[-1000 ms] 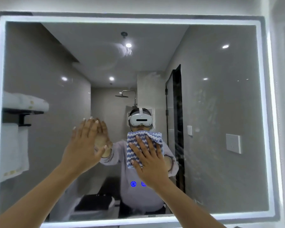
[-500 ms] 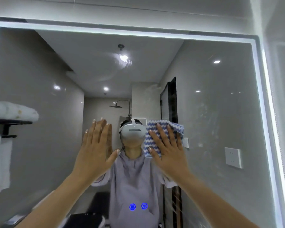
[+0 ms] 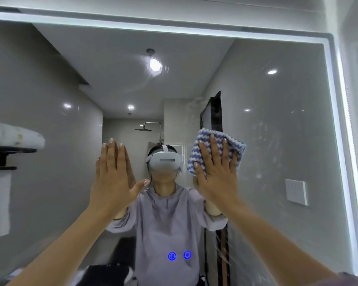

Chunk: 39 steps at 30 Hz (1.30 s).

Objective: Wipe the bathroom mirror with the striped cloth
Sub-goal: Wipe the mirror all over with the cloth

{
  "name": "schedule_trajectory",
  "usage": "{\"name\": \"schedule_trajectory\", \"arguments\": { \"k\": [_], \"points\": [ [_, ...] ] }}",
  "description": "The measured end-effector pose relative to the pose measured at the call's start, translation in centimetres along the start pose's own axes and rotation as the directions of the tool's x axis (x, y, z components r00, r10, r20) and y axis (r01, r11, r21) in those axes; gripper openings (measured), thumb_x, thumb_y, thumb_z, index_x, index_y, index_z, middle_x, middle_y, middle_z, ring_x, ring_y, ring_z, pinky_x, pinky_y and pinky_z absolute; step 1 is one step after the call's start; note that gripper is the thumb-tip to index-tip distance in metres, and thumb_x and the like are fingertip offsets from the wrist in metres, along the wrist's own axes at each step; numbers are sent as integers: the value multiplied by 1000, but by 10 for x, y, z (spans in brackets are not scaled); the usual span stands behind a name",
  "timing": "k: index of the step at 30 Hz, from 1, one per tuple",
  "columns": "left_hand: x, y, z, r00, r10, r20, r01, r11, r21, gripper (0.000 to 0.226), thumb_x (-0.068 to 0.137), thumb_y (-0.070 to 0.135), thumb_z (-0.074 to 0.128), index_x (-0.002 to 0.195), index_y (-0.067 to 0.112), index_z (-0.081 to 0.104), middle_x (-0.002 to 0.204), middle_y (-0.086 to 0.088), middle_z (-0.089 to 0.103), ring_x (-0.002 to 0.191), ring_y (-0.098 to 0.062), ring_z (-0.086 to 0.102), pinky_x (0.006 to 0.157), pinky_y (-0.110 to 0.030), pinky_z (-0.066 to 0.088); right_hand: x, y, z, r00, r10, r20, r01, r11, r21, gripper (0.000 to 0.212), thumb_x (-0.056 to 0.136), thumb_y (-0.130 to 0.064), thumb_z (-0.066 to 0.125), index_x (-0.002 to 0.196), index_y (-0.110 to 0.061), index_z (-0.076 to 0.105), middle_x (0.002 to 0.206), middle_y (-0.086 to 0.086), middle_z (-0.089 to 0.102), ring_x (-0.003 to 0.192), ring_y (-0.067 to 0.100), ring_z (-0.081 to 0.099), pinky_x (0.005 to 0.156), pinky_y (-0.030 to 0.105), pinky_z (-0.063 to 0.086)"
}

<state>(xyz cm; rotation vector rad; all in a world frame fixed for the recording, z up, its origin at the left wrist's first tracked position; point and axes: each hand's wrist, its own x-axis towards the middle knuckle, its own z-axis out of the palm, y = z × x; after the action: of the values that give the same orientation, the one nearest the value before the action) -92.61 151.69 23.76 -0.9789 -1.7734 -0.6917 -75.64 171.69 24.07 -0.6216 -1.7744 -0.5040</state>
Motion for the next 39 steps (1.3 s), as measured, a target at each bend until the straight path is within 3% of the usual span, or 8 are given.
{"name": "schedule_trajectory", "arguments": {
  "k": [5,10,12,17,22,26,34,39],
  "points": [
    [0,-1,2,1000,2,-3,-2,1000,6,113,74,63,58,150,5,-2,158,-17,-8,146,-28,-10,116,-41,-2,15,-28,-7,996,-83,42,82,996,33,61,97,-52,6,151,-26,-5,159,3,-12,146,27,-14,118,51,-5],
    [-1,0,2,999,-26,25,26,1000,9,113,69,77,30,149,10,-15,157,-10,-21,143,-21,-24,115,-37,-10,40,-61,-8,971,-235,45,232,971,64,61,99,-50,17,147,-32,-17,154,-5,-26,144,21,-23,116,44,-14],
    [0,0,1,999,-23,22,23,1000,16,113,71,77,33,149,9,-14,157,-11,-21,144,-22,-23,115,-37,-10,47,-63,-8,961,-272,49,269,961,61,61,99,-50,19,145,-34,-18,153,-7,-27,143,21,-24,116,44,-15],
    [0,-1,0,1000,-7,0,7,999,37,112,74,69,50,150,8,-5,159,-14,-10,146,-24,-13,116,-38,-5,52,-40,-15,926,-374,41,375,927,-18,59,98,-52,21,151,-32,5,160,-3,-3,147,25,-10,118,47,-9],
    [0,-1,0,1000,-11,15,10,999,39,112,73,73,43,150,8,-6,159,-13,-12,146,-23,-15,116,-38,-5,55,6,-19,970,-242,33,244,968,-59,62,96,-54,12,149,-30,-6,159,2,-10,146,26,-14,118,48,-10],
    [0,-1,-1,1000,-15,20,14,999,49,112,69,77,29,150,7,-4,159,-15,-11,146,-26,-13,117,-40,-3,52,40,-25,996,-90,28,91,995,-35,64,96,-52,18,152,-28,2,161,2,-6,146,27,-13,118,48,-5],
    [0,2,-3,999,-27,31,26,999,25,112,76,67,52,150,9,-9,158,-13,-17,145,-24,-19,117,-39,-7,48,19,-23,996,87,5,-88,994,62,63,94,-48,14,152,-28,-2,160,2,-10,145,28,-16,116,50,-12],
    [-1,3,-3,999,-34,35,34,999,5,113,77,69,50,148,11,-16,156,-9,-24,144,-23,-24,115,-37,-11,52,-26,-16,996,-84,24,84,996,13,62,96,-51,7,149,-25,-14,158,7,-18,143,31,-21,115,53,-12]
  ]
}}
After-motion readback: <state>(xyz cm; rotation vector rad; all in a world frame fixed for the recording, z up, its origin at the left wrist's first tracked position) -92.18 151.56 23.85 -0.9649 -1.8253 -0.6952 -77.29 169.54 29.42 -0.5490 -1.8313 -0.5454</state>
